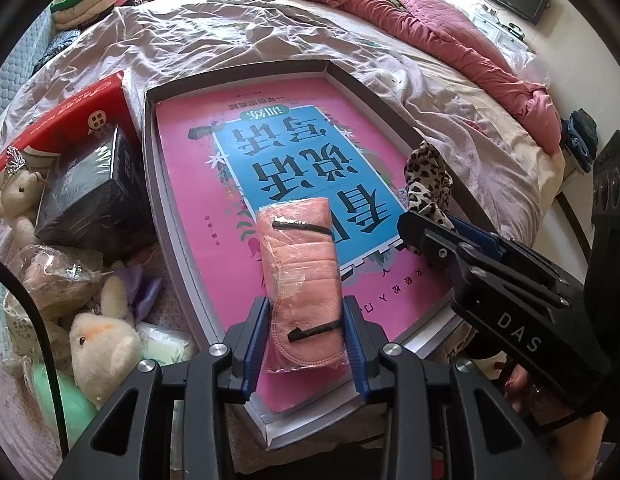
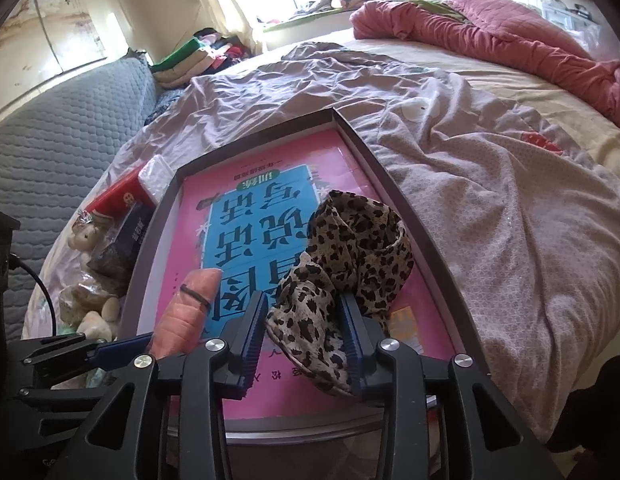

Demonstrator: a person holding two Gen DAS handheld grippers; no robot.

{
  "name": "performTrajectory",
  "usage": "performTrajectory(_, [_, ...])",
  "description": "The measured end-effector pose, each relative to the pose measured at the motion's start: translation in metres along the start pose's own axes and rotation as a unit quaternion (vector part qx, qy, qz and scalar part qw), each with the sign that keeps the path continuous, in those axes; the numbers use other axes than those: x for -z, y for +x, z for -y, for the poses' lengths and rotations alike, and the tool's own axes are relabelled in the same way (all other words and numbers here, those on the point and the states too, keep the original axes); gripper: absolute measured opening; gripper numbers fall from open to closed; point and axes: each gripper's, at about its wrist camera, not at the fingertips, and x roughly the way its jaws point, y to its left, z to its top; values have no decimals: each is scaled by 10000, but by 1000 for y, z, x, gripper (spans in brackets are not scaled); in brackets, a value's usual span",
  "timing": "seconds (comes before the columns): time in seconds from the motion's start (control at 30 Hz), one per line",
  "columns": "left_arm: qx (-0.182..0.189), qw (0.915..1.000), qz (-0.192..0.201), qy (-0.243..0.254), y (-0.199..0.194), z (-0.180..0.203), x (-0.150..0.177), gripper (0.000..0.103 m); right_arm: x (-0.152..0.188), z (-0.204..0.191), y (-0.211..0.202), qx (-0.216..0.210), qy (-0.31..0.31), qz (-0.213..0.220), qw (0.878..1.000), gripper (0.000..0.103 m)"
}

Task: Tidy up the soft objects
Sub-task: 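Carry the pink packet and leopard cloth with both tools over the pink tray, then open the left tool on the tray while the right tool releases the leopard cloth beside it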

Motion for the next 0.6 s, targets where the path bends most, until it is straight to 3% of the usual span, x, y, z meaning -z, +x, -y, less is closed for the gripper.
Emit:
performTrajectory(0.47, [-78, 9999, 35, 61, -5, 3, 0, 45, -4, 5, -17, 1, 122, 206, 9997, 54])
performTrajectory(0.6, [-75, 9999, 96, 58, -10, 2, 0, 51, -4, 6, -19, 48, 140, 231, 9996, 56])
